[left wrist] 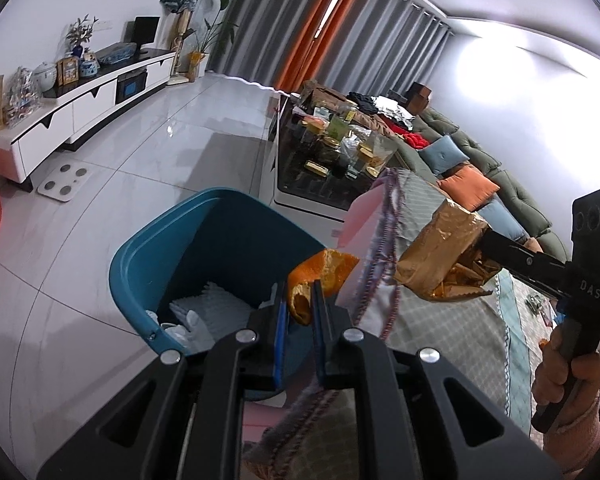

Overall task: Collect trash
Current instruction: 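Carry the orange and gold wrappers in both tools to the teal bin, then open both tools over the teal bin to drop the wrappers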

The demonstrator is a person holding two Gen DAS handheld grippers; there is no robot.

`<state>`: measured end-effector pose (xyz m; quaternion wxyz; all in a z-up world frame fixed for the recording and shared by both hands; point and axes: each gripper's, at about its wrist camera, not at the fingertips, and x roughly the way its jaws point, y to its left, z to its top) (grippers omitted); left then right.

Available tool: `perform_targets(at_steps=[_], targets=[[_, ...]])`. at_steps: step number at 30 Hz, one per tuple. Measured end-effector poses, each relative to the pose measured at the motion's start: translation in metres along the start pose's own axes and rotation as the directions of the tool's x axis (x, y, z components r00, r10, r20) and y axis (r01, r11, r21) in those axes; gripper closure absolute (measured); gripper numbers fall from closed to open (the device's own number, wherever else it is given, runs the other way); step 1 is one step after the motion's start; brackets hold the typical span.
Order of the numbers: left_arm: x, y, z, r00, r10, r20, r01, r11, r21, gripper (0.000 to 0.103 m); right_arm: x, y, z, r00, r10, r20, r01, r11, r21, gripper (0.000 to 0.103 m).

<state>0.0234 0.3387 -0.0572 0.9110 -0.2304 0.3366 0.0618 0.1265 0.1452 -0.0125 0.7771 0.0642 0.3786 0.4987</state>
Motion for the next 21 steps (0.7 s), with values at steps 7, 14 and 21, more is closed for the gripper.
perform_targets(at_steps=[7, 14, 21], targets=[[0.003, 0.016, -0.002, 1.000, 0.026, -0.004, -0.026, 0.999, -0.023, 0.091, 0.018, 0.004, 0.003, 1.000, -0.005, -0.027, 0.004, 1.000, -0.014, 0.088], [0.009, 0.024, -0.004, 0.999, 0.046, -0.020, -0.047, 0.998, -0.044, 0.091, 0.034, 0.009, 0.007, 0.998, -0.018, -0.055, 0.016, 0.999, -0.030, 0.088], [0.016, 0.031, -0.006, 0.997, 0.065, -0.033, -0.066, 0.997, -0.048, 0.091, 0.051, 0.013, 0.010, 0.995, -0.047, -0.086, 0.043, 0.998, -0.050, 0.088]])
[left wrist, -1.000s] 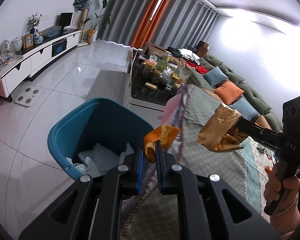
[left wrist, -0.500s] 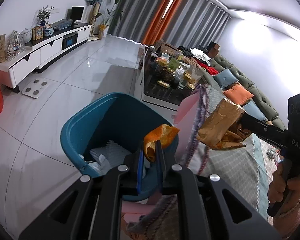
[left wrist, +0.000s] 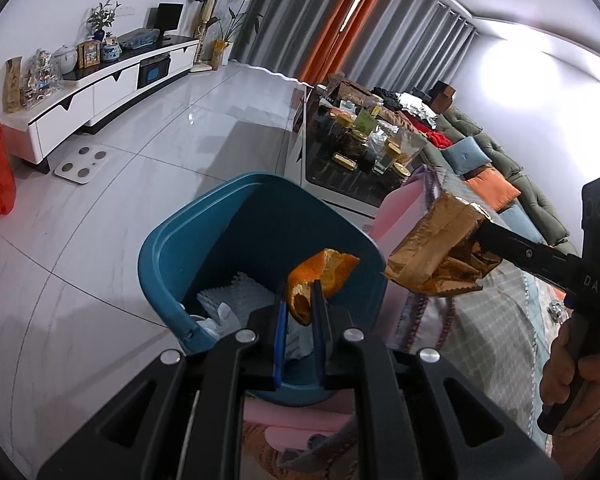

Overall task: Collect trash
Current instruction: 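Open both tools over the teal bin to drop the wrappers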

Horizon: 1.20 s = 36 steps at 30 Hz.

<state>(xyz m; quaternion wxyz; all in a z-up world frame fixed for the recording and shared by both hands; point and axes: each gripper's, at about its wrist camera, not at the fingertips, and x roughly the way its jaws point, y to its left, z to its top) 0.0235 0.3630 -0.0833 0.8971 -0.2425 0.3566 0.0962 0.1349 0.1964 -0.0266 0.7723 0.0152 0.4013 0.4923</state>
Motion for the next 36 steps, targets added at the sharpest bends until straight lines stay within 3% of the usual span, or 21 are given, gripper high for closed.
perform_targets(at_steps=[30, 34, 36], targets=[[0.042, 0.011, 0.006, 0.995, 0.061, -0.075, -0.064, 0.997, -0.036, 0.089, 0.062, 0.019, 0.001, 0.987, -0.092, -0.132, 0.084, 0.994, -0.067, 0.087], [0.046, 0.014, 0.006, 0.994, 0.074, -0.080, -0.077, 0.996, -0.039, 0.084, 0.068, 0.019, 0.002, 0.984, -0.102, -0.144, 0.094, 0.993, -0.066, 0.087], [0.045, 0.015, 0.006, 0.994, 0.079, -0.074, -0.082, 0.996, -0.041, 0.081, 0.069, 0.017, 0.002, 0.984, -0.103, -0.147, 0.095, 0.994, -0.057, 0.080]])
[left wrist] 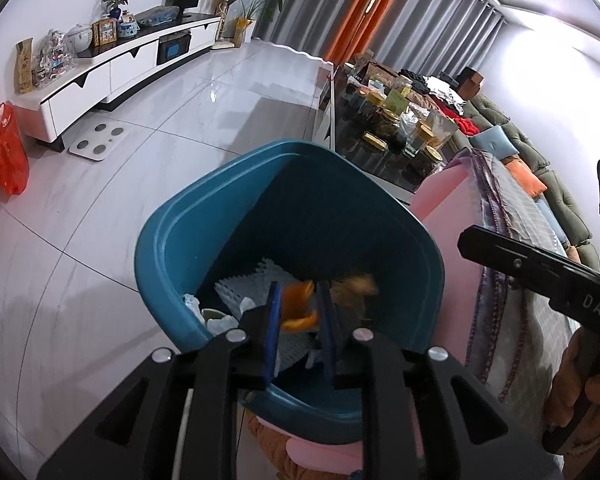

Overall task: Collect trash
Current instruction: 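Open both tools over the teal bin to drop the wrappers, then move both open tools back over the table toward the remaining trash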

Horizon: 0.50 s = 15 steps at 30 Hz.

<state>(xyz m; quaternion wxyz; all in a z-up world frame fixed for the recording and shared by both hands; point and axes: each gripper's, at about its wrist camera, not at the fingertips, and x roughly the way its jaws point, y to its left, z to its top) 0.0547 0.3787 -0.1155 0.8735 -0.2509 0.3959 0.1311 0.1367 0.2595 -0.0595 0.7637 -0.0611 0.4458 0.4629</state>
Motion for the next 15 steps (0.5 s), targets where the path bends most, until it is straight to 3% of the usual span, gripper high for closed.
perform_targets(at_steps=[7, 13, 15], targets=[[-0.012, 0.003, 0.001, 0.999, 0.007, 0.045, -0.007, 1.000, 0.002, 0.074, -0.004, -0.004, -0.001, 1.000, 0.002, 0.008, -0.002, 1.000, 0.012, 0.075], [-0.029, -0.007, -0.002, 0.995, 0.008, 0.101, -0.012, 0.999, 0.033, 0.055, -0.019, -0.004, -0.007, 0.999, 0.027, 0.045, -0.028, 1.000, 0.012, 0.071], [-0.036, -0.010, -0.003, 0.992, 0.005, 0.126, -0.011, 0.999, 0.046, 0.045, -0.027, -0.003, -0.010, 0.997, 0.036, 0.063, -0.036, 0.999, 0.005, 0.069]])
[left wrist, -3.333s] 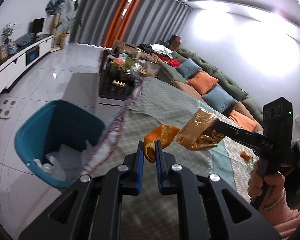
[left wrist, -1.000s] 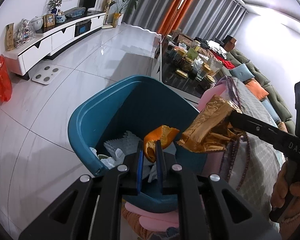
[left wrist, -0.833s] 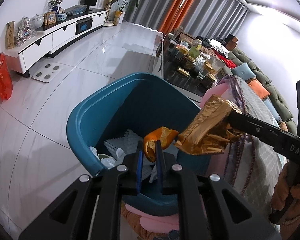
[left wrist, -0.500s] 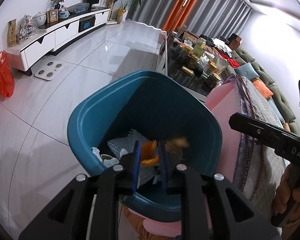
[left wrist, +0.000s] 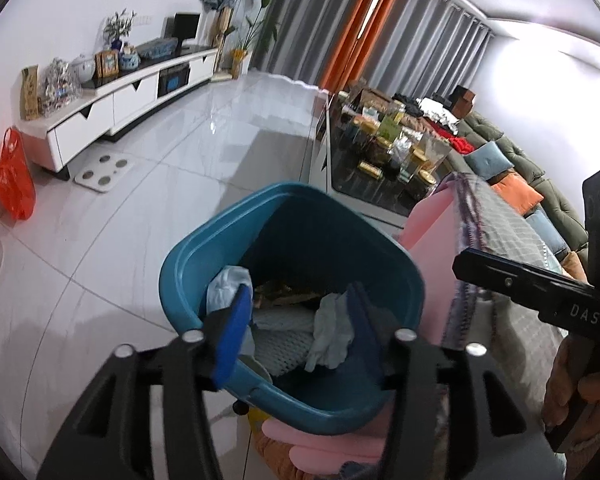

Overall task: Collect trash
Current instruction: 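Move both open tools back over the table toward the remaining trash, then grasp the clear plastic bag with the left tool while the right tool grasps a gold wrapper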

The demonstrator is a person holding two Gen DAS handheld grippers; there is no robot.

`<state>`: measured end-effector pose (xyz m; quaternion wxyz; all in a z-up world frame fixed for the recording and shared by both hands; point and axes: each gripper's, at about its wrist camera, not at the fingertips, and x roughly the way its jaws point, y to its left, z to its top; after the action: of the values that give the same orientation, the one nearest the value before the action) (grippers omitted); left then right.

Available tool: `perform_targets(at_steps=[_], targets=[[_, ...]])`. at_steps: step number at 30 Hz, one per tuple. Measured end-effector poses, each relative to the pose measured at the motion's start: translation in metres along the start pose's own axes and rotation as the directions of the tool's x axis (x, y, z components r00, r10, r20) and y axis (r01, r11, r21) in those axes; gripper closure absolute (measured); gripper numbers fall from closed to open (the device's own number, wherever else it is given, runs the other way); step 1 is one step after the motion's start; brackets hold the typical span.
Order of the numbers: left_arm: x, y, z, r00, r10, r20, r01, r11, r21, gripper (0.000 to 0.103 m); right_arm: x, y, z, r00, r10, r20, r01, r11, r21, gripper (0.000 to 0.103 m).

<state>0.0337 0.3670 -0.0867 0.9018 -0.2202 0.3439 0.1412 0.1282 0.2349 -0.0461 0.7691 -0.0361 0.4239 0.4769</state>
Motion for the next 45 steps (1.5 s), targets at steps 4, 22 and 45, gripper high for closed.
perform_targets(at_steps=[4, 22, 45], targets=[[-0.018, -0.015, -0.001, 0.998, -0.011, 0.061, 0.008, 0.999, 0.049, 0.031, -0.027, 0.001, -0.007, 0.998, 0.000, 0.064, 0.000, 1.000, -0.010, 0.058], [-0.069, -0.149, -0.042, 0.950, -0.261, 0.170, 0.195, 0.924, 0.328, 0.003, -0.182, -0.062, -0.101, 0.936, -0.188, 0.296, 0.159, 0.980, 0.122, 0.039], [-0.034, -0.379, -0.128, 0.838, -0.504, -0.211, 0.522, 0.626, 0.579, 0.003, -0.364, -0.184, -0.253, 0.714, -0.633, 0.301, 0.423, 0.731, 0.535, 0.032]])
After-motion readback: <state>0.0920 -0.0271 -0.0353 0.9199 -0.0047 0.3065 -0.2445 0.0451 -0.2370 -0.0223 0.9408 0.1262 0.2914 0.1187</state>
